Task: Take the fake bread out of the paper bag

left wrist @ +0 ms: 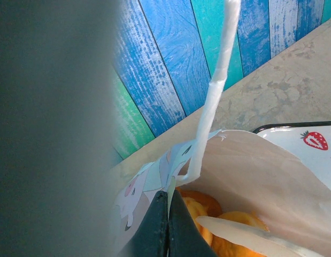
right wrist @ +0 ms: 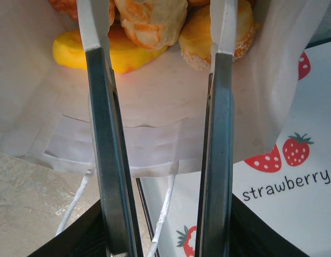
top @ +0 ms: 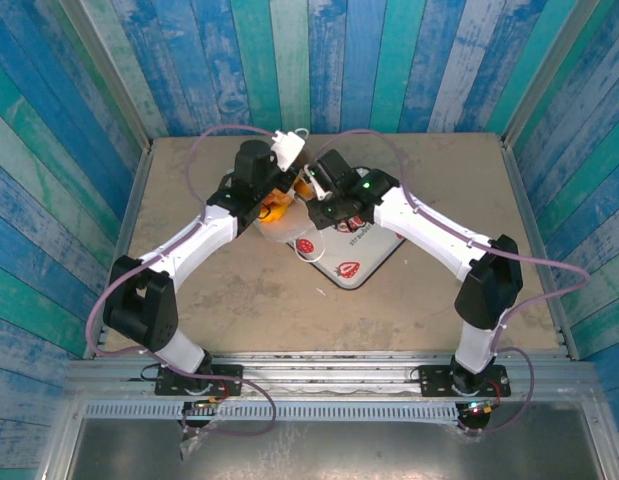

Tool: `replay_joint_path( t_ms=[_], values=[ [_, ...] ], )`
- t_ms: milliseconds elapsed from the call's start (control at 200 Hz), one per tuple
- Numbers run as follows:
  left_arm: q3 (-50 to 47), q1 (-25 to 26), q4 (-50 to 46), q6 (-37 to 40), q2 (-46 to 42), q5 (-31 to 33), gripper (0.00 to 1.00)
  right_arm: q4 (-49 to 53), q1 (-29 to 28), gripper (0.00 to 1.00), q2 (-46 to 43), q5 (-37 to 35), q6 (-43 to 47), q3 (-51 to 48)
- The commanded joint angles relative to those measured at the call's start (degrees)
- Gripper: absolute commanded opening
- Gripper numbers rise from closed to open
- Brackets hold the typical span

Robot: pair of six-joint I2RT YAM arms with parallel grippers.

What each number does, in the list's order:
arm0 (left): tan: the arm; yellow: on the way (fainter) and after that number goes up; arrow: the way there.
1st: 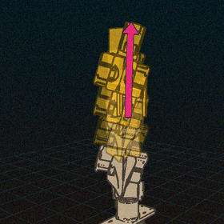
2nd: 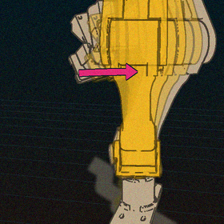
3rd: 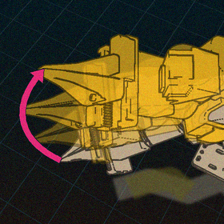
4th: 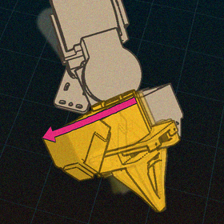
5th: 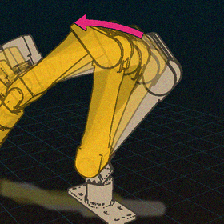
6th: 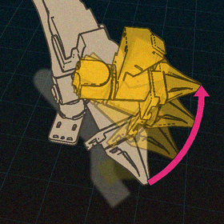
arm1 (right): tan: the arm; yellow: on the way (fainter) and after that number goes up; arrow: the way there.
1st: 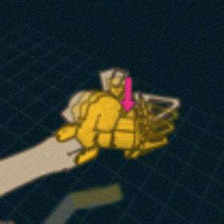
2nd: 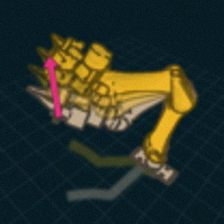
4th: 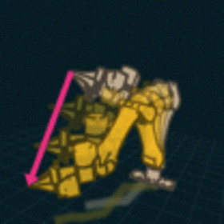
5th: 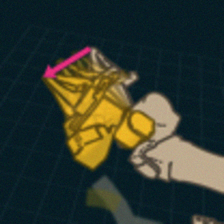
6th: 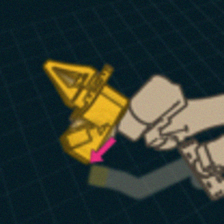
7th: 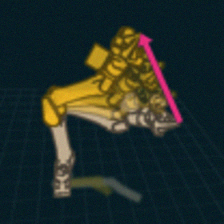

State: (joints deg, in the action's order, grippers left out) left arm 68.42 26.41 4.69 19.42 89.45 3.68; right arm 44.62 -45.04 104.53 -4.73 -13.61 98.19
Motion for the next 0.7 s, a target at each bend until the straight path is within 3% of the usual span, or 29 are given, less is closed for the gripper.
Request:
replay_joint_path(
  t_ms=[0,551,696],
  values=[
    [2.2,0.0,3.4,-0.1,-3.1,-1.6,0.00,0.1,0.2,0.48,1.3,-0.2,1.0,2.2],
    [1.8,0.0,3.3,0.2,-3.4,-2.1,0.00,0.8,0.8,0.47,5.7,1.5,1.7,6.3],
    [2.1,0.0,3.3,0.2,-3.2,-2.2,0.00,1.2,0.8,0.51,5.6,1.8,1.8,6.3]
  ],
)
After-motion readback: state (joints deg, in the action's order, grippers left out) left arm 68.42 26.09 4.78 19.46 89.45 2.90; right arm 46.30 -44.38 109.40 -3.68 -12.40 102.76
